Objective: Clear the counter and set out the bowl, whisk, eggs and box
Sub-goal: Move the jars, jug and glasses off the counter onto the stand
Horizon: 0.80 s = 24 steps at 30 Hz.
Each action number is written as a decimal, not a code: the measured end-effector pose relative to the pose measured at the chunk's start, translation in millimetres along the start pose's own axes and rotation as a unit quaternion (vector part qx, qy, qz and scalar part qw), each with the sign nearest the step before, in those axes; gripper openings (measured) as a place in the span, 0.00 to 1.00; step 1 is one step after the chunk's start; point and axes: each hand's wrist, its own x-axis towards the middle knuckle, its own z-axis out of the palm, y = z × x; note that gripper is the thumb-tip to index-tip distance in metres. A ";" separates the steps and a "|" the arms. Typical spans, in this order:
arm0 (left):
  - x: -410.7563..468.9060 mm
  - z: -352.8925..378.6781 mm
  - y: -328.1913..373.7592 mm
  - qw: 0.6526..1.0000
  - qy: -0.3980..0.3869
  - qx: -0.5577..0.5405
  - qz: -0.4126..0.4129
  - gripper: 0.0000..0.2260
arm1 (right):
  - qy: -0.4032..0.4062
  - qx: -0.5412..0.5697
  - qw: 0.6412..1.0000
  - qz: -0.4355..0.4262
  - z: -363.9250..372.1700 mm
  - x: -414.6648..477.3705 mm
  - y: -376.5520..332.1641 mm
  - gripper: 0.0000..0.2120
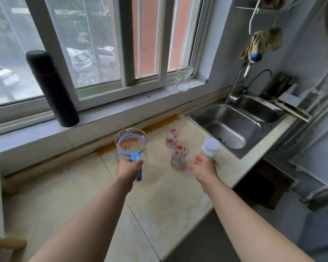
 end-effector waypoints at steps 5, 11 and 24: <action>-10.3 35.1 -1.5 0.994 -0.017 -0.080 -0.075 0.11 | -0.014 0.014 1.000 0.001 -6.6 16.5 7.3 0.31; -8.5 62.9 -2.2 0.980 0.034 -0.177 -0.079 0.14 | -0.035 -0.003 0.999 -0.008 -22.6 43.7 11.4 0.30; -51.4 141.7 -7.3 0.962 0.190 -0.195 -0.029 0.16 | -0.026 -0.260 0.957 -0.126 -80.1 110.7 24.1 0.31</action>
